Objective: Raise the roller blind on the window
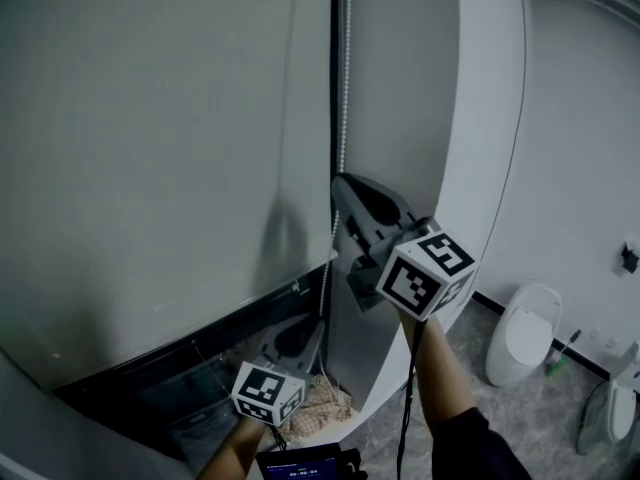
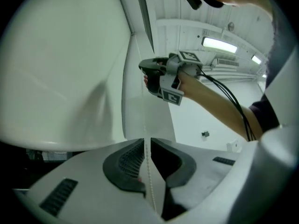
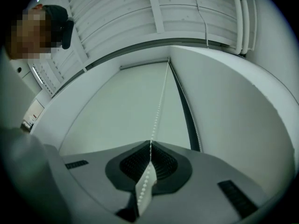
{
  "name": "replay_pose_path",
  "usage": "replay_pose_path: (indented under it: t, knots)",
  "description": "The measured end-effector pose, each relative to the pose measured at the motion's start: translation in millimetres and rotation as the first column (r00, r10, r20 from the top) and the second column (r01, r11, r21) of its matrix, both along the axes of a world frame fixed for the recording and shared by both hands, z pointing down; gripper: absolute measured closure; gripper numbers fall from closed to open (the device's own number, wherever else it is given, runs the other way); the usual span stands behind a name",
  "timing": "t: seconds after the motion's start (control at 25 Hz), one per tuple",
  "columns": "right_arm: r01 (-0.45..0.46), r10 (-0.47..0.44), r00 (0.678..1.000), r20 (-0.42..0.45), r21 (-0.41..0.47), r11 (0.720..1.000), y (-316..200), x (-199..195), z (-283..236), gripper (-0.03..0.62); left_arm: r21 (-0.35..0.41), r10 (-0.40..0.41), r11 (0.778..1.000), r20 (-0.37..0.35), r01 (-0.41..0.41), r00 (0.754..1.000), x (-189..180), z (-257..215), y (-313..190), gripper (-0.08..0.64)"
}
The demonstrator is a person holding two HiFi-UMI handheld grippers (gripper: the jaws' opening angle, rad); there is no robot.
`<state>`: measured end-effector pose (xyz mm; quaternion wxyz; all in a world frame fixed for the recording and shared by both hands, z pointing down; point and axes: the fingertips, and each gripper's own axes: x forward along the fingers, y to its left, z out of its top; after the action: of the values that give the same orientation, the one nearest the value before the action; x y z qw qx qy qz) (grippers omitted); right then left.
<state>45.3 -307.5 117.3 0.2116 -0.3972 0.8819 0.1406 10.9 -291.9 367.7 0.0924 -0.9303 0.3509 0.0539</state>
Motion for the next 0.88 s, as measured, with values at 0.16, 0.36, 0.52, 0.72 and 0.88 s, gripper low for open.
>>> replay_pose_path:
  t: [0.16,0.36,0.52,0.72,0.88]
  knots:
    - [-0.042,0.045,0.995,-0.086,0.033,0.999,10,-8,19,0.577,0.053,0.024,0.998,-0.100,-0.019,0.995,-12,-49,7,0.545]
    - [-0.063,0.065,0.983,-0.174,0.016,0.998,16,-20,73,0.577,0.144,0.080,0.988,-0.174,-0.055,0.982,-15,-116,12,0.545]
    - [-0.080,0.079,0.977,-0.200,0.006,0.997,23,-23,100,0.577,0.171,0.130,0.981,-0.217,-0.093,0.967,-12,-166,7,0.545]
    - [-0.115,0.110,0.957,-0.267,-0.002,0.993,29,-25,143,0.577,0.203,0.173,0.970,-0.199,-0.132,0.965,6,-188,4,0.509]
    - [-0.112,0.113,0.954,-0.278,0.020,0.994,42,-27,135,0.577,0.204,0.168,0.970,-0.180,-0.130,0.969,20,-223,4,0.506]
